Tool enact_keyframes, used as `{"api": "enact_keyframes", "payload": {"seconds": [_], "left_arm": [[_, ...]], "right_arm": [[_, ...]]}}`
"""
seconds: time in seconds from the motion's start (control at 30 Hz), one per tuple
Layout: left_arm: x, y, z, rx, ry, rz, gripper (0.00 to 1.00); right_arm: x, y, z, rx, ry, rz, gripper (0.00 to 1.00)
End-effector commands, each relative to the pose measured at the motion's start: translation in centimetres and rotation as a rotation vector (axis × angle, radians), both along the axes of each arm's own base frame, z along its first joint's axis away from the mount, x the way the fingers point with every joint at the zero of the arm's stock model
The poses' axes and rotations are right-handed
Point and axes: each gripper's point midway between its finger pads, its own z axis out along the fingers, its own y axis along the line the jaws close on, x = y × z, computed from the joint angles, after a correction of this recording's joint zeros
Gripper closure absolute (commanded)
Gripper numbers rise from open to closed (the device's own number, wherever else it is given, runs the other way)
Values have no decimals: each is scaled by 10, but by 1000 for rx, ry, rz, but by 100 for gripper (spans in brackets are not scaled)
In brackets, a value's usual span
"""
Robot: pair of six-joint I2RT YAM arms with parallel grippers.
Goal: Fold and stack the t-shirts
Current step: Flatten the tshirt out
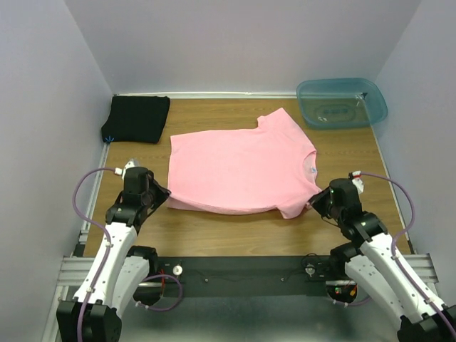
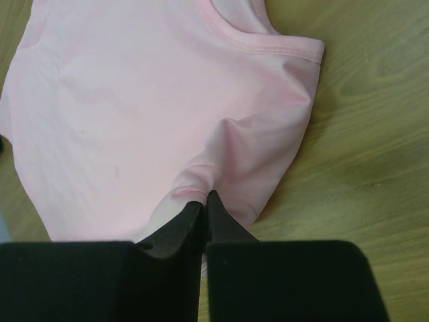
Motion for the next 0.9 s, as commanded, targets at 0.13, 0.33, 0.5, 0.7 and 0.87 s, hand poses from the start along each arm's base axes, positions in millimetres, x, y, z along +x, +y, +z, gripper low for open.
{"api": "enact_keyframes", "payload": {"seconds": [0.13,0.33,0.5,0.7,0.87], "left_arm": [[-10,-4,-13,-35,77,8,99],[-19,-1,6,-49,63,40,33],[-15,16,34,11,-8,113,7],[18,18,60,89,-93,55,11],[63,-21,49,19,-97,-117,25]], "right_arm": [[-16,-5,-25,25,148,-83,69],[-17,-7,-5,27,114,-77,34],[-6,-15,31,-35,17,-64,22],[14,-34,33,-256,58,-45,20],[34,-24,12,-294,81,19,35]]}}
